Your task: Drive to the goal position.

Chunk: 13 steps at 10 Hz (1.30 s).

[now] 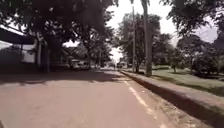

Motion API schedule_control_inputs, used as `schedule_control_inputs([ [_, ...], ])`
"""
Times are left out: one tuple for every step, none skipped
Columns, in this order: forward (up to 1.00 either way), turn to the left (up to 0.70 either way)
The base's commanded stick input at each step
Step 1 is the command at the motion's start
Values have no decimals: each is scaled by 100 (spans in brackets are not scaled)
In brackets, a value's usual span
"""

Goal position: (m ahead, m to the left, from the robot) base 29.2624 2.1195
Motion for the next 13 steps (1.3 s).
schedule_control_inputs([
  [70, 0],
  [70, 0],
  [70, 0],
  [70, 0],
  [70, 0],
  [70, 0],
  [70, 0],
  [70, 0],
  [70, 0],
  [70, 0],
  [70, 0],
  [70, 0],
  [70, 0],
])
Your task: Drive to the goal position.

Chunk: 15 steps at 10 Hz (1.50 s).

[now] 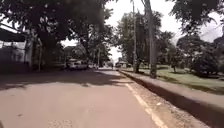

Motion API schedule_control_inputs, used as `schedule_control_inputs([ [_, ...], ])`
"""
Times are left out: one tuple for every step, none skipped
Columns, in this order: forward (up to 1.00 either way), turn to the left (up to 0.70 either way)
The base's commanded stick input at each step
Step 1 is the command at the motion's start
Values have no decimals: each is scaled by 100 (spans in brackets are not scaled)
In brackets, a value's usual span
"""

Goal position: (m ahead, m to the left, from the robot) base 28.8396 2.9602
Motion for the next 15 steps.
schedule_control_inputs([
  [70, 0],
  [70, 0],
  [70, 0],
  [70, 0],
  [70, 0],
  [70, 0],
  [70, 0],
  [70, 0],
  [70, 0],
  [70, 0],
  [70, 0],
  [70, 0],
  [70, 0],
  [70, 0],
  [70, 0],
])
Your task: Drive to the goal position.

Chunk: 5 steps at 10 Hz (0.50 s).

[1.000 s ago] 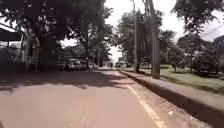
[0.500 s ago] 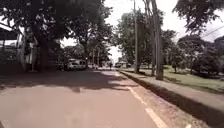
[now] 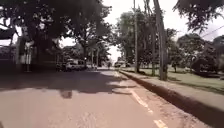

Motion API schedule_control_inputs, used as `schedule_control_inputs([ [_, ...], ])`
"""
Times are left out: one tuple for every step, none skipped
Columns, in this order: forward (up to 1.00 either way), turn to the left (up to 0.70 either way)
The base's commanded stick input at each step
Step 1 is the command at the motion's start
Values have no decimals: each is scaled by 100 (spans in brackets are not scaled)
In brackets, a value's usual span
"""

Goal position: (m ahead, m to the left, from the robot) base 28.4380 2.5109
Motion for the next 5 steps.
schedule_control_inputs([
  [70, 0],
  [70, 0],
  [70, 0],
  [70, 0],
  [70, 0],
])
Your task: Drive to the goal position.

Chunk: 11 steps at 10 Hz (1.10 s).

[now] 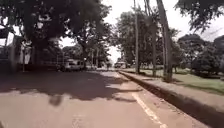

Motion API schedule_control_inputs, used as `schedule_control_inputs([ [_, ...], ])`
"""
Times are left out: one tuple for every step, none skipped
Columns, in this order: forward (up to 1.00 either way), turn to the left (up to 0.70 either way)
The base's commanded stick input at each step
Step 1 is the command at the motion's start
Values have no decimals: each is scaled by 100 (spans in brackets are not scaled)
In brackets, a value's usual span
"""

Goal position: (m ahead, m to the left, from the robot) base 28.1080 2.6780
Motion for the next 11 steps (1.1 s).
schedule_control_inputs([
  [70, 0],
  [70, 0],
  [70, 0],
  [70, 0],
  [70, 0],
  [70, 0],
  [70, 0],
  [70, 0],
  [70, 0],
  [70, 0],
  [70, 0],
])
